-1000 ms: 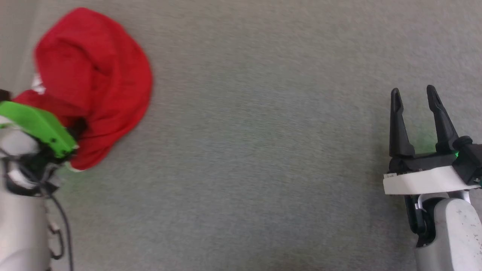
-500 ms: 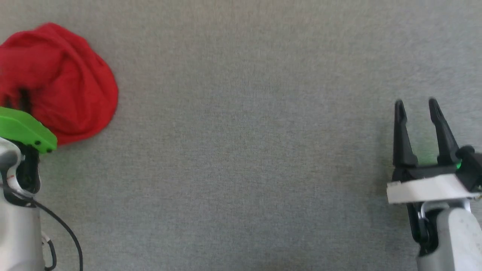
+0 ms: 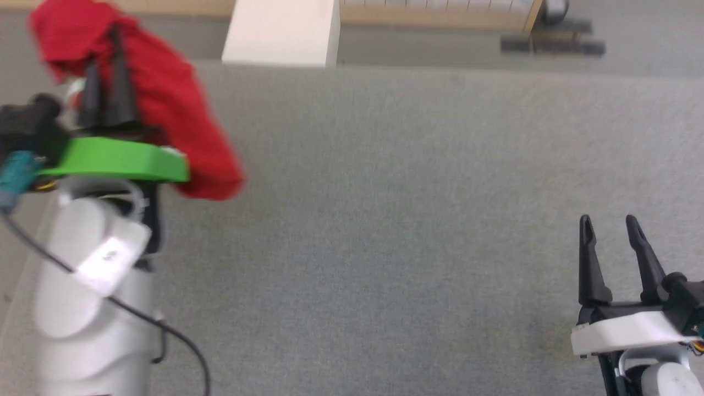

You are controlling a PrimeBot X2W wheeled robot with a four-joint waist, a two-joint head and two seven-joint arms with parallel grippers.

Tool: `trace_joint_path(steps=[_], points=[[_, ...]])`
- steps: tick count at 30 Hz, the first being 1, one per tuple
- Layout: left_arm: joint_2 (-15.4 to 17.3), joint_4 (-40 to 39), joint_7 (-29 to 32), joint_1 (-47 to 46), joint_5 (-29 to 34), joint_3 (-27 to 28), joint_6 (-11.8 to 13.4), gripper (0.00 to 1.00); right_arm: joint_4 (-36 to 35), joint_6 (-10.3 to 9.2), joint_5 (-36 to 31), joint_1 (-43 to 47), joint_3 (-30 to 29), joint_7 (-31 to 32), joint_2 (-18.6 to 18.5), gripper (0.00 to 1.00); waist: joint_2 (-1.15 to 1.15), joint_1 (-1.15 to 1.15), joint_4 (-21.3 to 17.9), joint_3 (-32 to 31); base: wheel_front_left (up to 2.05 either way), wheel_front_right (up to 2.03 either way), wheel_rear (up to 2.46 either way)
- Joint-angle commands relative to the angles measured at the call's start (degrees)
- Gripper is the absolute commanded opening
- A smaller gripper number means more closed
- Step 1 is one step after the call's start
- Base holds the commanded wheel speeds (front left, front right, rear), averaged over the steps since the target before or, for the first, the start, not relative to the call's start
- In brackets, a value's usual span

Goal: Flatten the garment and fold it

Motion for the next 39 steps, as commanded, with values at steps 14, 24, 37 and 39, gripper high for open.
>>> trace_joint_path(steps=[14, 24, 37, 39], points=[[-9.53, 8.15, 0.69, -3.72, -2.86, -16.55, -4.81, 0.00, -0.25, -0.09, -1.16, 3.35, 1.32, -0.02, 0.02, 1.00, 0.00, 0.00, -13.52, -9.01, 0.00, 0.00, 0.00], [-10.02, 21.68, 16.04, 0.86, -13.10, -34.85, -5.20, 0.00, -0.05, -0.09, -0.53, 2.68, 3.20, -0.03, 0.02, 1.00, 0.00, 0.00, -17.24, -7.50, 0.00, 0.00, 0.00], [-10.03, 29.77, 31.98, 2.51, -18.60, -41.67, -3.30, 1.00, 0.32, -0.09, -0.56, 2.52, 3.35, -0.17, 0.02, 1.00, 0.00, 0.00, -15.09, -7.02, 0.00, 0.00, 0.00], [-9.76, 26.09, 18.59, 1.23, -17.89, -37.49, -2.16, 1.00, 0.06, -0.09, -0.76, 2.71, 2.84, -0.19, 0.02, 1.00, 0.00, 0.00, -13.25, -7.67, 0.00, 0.00, 0.00]])
